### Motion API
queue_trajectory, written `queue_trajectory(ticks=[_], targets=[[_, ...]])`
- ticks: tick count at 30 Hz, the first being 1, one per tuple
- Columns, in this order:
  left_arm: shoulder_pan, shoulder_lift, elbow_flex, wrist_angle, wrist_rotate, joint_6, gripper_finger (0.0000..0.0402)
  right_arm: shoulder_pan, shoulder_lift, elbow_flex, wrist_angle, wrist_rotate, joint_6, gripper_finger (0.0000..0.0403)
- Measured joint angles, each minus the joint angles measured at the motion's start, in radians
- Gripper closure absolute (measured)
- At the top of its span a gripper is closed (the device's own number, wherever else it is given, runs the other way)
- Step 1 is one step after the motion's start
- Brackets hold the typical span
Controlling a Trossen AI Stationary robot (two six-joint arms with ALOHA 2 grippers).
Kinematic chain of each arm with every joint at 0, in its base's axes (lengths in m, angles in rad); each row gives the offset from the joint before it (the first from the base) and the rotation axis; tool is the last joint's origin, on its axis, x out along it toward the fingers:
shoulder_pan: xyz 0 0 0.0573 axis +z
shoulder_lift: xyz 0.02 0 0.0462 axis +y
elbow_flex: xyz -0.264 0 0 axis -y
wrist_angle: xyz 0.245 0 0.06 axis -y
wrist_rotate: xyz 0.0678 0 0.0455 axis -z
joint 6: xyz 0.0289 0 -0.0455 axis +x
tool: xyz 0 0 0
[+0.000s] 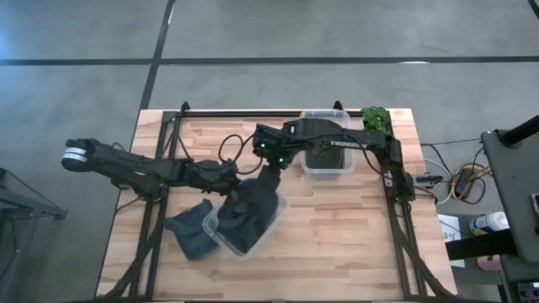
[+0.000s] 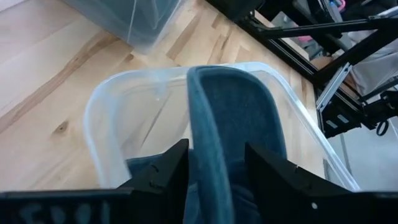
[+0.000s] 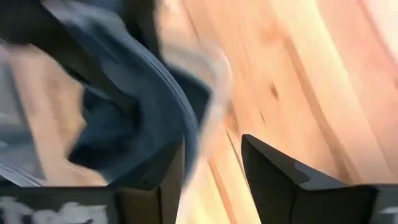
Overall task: Pick & Place hat
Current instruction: Put the right blue cap into the left transparent bin
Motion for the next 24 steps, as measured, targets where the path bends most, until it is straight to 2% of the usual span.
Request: queue_trajectory(ticks=[6, 14, 19, 24], targets=[[0.0, 0.018, 0.051, -0.045, 0.013, 0.045, 0.0248, 0.009, 0.006, 0.026, 0.14, 0.003, 0.003, 0.0278], [-0.001, -0.084, 0.089, -0.384, -0.028, 0.087, 0.0248, 0.019, 0.014, -0.085, 0.325, 0.003, 0.007, 0.0284], [-0.001, -0.145, 0.085, -0.445, -0.03, 0.067, 0.0248, 0.019, 0.014, -0.129, 0.342, 0.003, 0.004, 0.0281], [-0.001, -0.18, 0.089, -0.442, -0.06, 0.066, 0.0248, 0.021, 0.015, -0.163, 0.355, 0.003, 0.007, 0.0301]])
